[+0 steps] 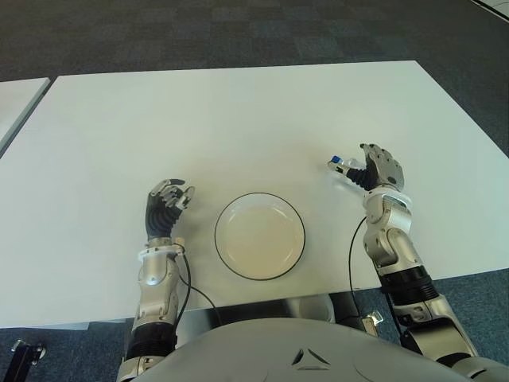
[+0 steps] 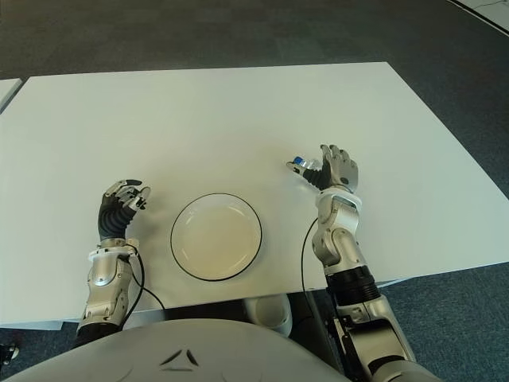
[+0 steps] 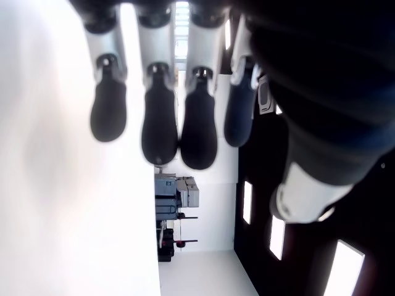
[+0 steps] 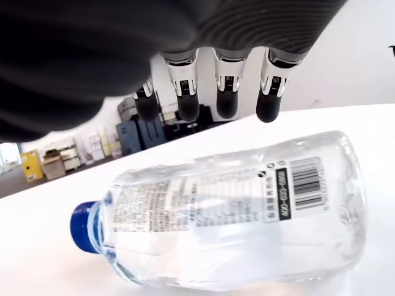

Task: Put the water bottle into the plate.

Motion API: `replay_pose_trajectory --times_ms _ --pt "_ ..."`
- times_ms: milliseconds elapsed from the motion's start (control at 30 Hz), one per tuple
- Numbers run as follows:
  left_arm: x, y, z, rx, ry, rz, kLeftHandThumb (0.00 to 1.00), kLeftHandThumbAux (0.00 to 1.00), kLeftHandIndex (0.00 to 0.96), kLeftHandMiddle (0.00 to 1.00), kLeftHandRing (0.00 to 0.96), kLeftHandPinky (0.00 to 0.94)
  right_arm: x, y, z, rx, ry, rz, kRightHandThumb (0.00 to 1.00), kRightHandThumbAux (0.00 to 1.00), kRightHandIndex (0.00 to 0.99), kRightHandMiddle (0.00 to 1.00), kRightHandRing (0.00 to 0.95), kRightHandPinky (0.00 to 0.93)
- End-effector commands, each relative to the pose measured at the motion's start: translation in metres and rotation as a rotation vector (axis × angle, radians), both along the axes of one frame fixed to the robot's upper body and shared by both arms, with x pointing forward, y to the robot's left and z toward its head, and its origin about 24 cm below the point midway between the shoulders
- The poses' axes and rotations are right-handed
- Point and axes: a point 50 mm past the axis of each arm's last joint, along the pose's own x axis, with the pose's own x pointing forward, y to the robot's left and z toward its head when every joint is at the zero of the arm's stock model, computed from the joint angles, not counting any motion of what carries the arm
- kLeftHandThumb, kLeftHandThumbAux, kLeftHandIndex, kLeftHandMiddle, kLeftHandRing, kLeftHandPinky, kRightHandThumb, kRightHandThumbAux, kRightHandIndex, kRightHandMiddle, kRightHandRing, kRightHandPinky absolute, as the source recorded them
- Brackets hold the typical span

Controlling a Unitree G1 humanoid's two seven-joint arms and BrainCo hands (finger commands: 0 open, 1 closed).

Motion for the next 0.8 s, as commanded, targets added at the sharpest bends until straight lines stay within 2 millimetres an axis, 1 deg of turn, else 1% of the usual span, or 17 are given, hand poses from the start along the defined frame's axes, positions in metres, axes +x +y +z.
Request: replay_pose_trajectory --times_ms 33,200,367,500,700,800 --pt "-0.002 0.001 -0.003 0.006 0.014 -0.024 0.707 0.713 0.436 0.685 0.674 0.659 0.002 0.000 -0.009 0.024 0.049 -0.024 0.710 0.213 0.000 0.000 0.000 0.000" --pt "-0.002 0.001 -0.003 0.006 0.010 -0.032 0.706 0.714 0.436 0.691 0.683 0.668 0.003 -0.001 -0.017 0.031 0.084 -0.039 0.726 0.216 0.000 0.000 0.000 0.000" --pt "-0.001 0.001 -0.003 0.008 0.012 -0.038 0.705 0.714 0.435 0.692 0.684 0.667 0.004 -0.002 -0.032 0.040 0.148 -0.058 0.739 0.215 0.000 0.000 0.000 0.000" --pt "-0.002 0.001 -0.003 0.012 0.021 -0.032 0.705 0.714 0.436 0.689 0.679 0.656 0.007 -0.003 -0.050 0.024 0.195 -0.062 0.741 0.209 0.000 0.000 0.000 0.000" --pt "-0.002 0.002 -0.004 0.016 0.028 -0.026 0.706 0.714 0.436 0.683 0.670 0.647 0.014 -0.012 -0.080 -0.024 0.275 -0.059 0.734 0.199 0.000 0.000 0.000 0.000" --pt "-0.003 0.002 -0.004 -0.002 0.034 -0.009 0.707 0.714 0.436 0.683 0.670 0.649 0.015 -0.010 -0.087 -0.062 0.359 -0.044 0.709 0.187 0.000 0.000 0.000 0.000"
